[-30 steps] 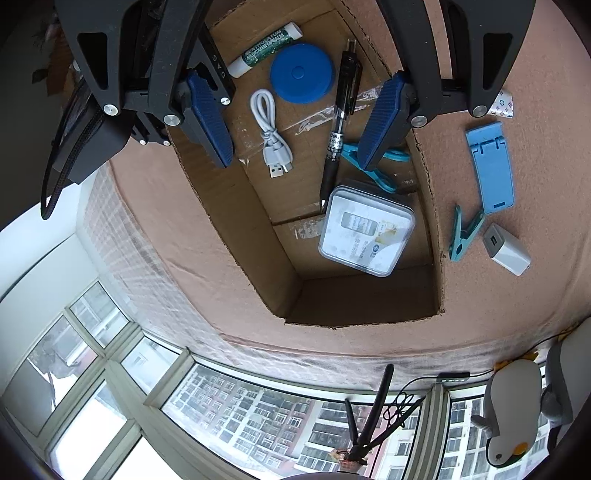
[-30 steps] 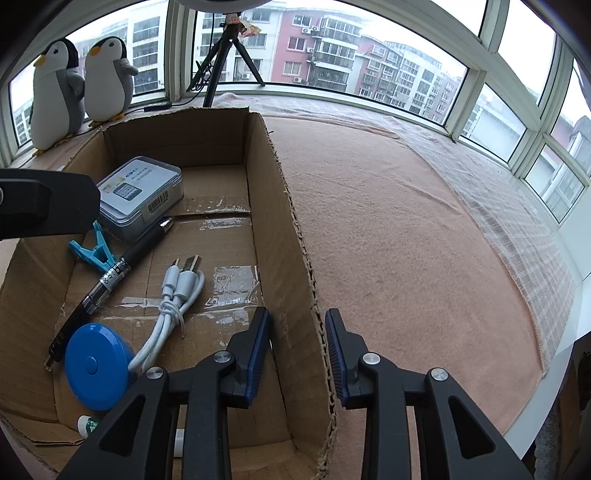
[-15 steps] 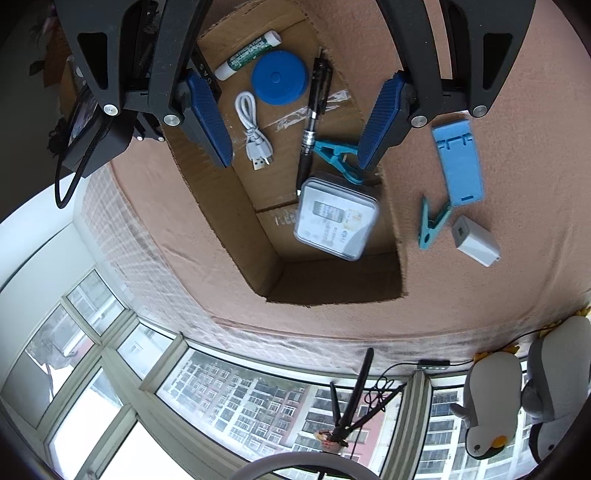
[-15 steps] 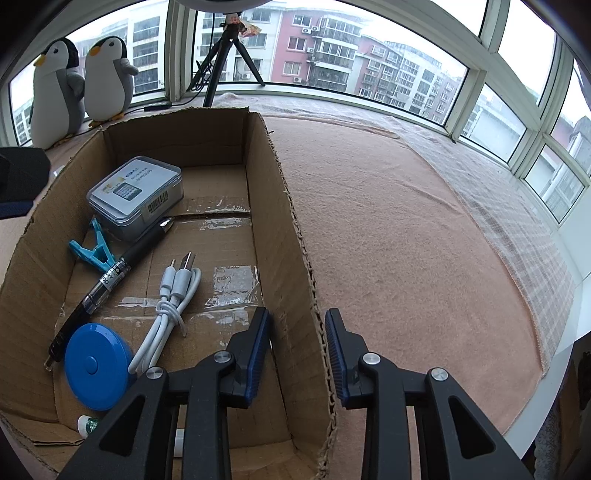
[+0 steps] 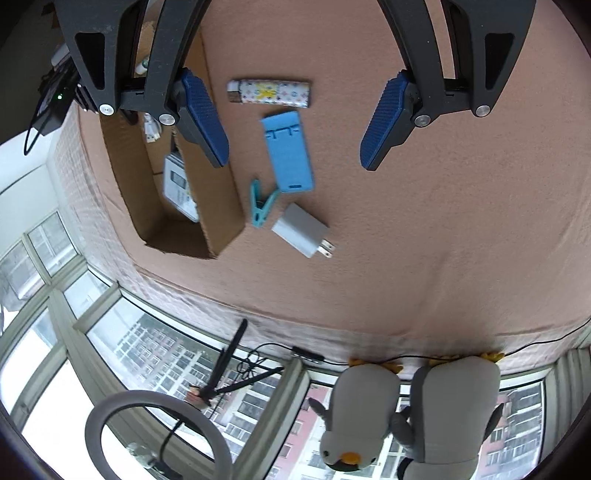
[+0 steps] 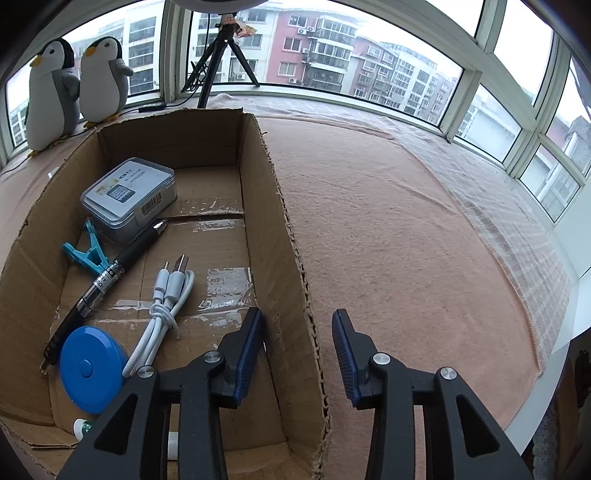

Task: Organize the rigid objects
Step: 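Move the left tool toward the white charger plug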

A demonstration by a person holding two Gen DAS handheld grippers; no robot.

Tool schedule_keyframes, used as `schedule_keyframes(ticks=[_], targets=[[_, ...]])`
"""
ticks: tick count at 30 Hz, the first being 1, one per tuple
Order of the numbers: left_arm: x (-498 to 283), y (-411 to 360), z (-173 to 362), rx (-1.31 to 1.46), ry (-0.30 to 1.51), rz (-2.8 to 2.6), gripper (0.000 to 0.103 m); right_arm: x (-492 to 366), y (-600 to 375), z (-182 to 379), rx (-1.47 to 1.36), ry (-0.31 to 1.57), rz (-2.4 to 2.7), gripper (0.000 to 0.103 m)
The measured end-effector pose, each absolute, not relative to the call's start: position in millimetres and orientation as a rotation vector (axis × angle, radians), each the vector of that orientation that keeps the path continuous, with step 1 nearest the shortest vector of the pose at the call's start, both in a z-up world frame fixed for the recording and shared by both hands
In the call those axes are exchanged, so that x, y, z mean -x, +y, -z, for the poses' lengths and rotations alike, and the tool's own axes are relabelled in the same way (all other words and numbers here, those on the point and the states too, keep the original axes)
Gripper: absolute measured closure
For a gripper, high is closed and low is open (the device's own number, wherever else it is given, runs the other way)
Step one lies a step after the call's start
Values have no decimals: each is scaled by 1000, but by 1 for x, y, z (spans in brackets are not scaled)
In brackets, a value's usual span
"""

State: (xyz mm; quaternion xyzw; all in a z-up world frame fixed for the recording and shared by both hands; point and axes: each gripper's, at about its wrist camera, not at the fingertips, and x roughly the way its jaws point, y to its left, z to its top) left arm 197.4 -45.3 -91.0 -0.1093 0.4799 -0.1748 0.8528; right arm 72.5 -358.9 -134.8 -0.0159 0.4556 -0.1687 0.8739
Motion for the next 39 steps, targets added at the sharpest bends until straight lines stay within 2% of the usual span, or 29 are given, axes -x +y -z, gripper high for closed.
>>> schedule_keyframes(ticks=[6, 20, 39], targets=[[-225, -37, 104, 251, 1038, 329, 23, -74, -360, 135, 38, 950, 363, 63], [-281, -88, 125, 269, 1114, 275, 23, -73, -360, 136, 33, 943, 363, 63], [-317, -101, 149, 256, 1185, 206, 23, -71, -360, 136, 27, 935, 361, 63]])
